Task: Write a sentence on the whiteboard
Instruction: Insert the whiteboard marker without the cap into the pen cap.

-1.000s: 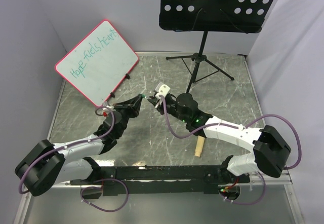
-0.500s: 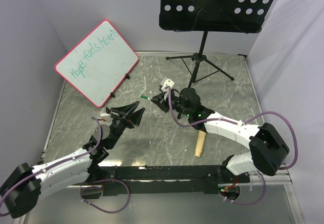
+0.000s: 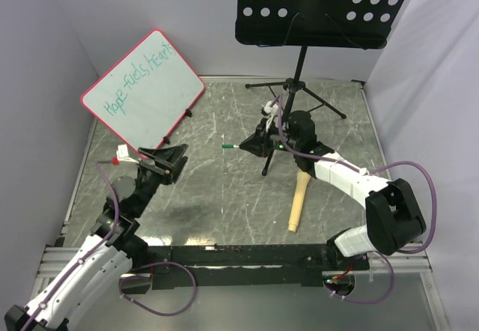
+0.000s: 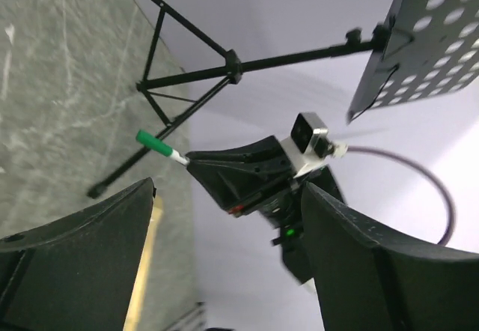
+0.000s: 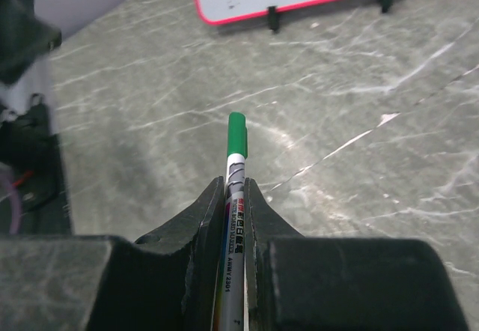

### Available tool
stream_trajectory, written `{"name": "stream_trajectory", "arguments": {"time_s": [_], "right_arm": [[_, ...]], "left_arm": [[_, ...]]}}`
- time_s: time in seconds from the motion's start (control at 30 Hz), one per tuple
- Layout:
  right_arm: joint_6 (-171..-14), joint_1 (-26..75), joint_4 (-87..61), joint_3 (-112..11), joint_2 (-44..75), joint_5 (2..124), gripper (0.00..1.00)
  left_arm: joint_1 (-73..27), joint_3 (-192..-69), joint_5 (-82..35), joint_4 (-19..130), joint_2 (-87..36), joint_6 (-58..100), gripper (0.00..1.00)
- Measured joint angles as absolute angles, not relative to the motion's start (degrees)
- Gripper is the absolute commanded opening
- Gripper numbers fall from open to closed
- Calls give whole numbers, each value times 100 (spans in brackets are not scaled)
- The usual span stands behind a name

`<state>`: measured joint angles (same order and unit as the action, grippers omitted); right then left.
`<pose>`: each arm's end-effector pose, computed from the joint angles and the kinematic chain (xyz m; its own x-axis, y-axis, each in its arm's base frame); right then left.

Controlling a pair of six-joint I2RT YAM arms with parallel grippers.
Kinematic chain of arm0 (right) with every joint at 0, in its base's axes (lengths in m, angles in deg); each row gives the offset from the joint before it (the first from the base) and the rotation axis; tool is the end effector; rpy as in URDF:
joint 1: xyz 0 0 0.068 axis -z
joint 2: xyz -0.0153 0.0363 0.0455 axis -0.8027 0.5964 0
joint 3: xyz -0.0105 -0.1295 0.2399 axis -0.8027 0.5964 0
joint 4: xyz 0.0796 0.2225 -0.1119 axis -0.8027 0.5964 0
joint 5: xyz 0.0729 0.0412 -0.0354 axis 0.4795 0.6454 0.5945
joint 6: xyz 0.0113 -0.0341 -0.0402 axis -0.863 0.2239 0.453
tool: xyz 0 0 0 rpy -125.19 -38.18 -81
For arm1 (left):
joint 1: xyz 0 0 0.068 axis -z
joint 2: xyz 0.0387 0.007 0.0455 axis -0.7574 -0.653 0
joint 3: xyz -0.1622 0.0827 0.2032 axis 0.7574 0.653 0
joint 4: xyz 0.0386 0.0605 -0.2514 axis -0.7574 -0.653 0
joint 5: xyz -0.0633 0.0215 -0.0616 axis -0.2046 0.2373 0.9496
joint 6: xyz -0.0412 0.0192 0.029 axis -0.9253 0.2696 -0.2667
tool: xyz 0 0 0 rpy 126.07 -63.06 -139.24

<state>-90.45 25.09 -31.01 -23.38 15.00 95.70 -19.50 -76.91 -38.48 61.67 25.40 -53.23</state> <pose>0.2655 0.1689 0.2713 -0.2894 -0.0841 -0.9535 -0.8911 0.3873 0.2363 0.1234 -0.0658 0.2624 -0.3853 -0.9197 -0.0757 0.0652 0.0548 -0.9964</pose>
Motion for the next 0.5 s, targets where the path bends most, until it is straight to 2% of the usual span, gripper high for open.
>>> {"name": "stream_trajectory", "arguments": {"time_s": [0.2,0.5], "right_arm": [[-9283,2883,-2905,-2465,1677,10873,0],[-10197,3086,-3211,-2561,2304,12182,0]], "left_arm": [[-2028,-8773,-3361,5039,1917,-3290,76],[-2033,-8847,-2493,4722,1056,-2099,77]]}}
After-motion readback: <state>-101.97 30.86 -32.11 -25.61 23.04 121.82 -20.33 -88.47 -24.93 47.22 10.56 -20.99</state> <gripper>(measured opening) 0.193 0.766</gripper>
